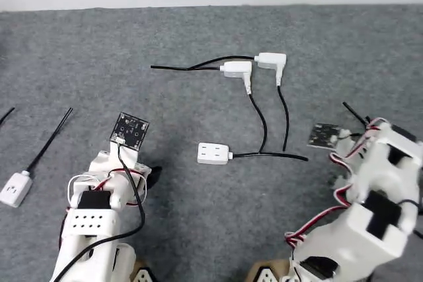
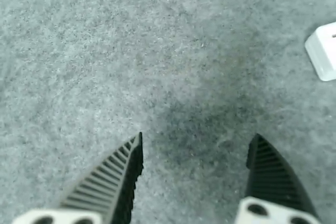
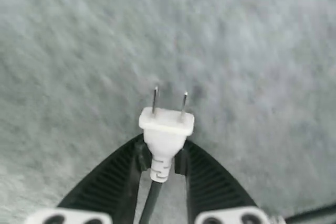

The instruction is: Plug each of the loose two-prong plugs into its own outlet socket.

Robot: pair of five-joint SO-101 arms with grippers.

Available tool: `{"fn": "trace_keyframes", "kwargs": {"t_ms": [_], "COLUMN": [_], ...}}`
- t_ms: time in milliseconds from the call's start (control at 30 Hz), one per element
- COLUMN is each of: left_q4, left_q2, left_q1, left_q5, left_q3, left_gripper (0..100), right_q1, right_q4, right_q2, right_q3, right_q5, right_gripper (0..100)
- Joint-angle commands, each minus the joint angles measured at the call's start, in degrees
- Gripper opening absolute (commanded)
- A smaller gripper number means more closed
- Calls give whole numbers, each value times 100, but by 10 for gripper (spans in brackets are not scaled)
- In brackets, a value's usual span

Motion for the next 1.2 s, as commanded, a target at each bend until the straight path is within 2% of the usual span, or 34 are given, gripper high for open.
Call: {"fn": "trace_keyframes", "kwargs": {"t_ms": [0,267,433,667,867,1167], "left_q4": [-141,-132,-132,-132,-141,-132], "left_q2": [-35,-35,-35,-35,-35,-35], "left_q1": [26,26,35,35,35,35], "left_q5": [-44,-44,-44,-44,-44,-44], "left_q3": [-22,-22,-22,-22,-22,-22], "left_gripper": [302,302,302,302,302,302], "right_q1": [-585,-1516,-1569,-1657,-2246,-2492], "right_q4": [453,312,-40,-312,-303,-303], "right_q2": [-514,-804,-444,101,101,110], "right_q3": [-70,-26,-26,-62,-53,-26], "right_q5": [-431,-1424,-1688,-1688,-2453,-2479], "right_gripper": [9,9,12,15,153,157]}}
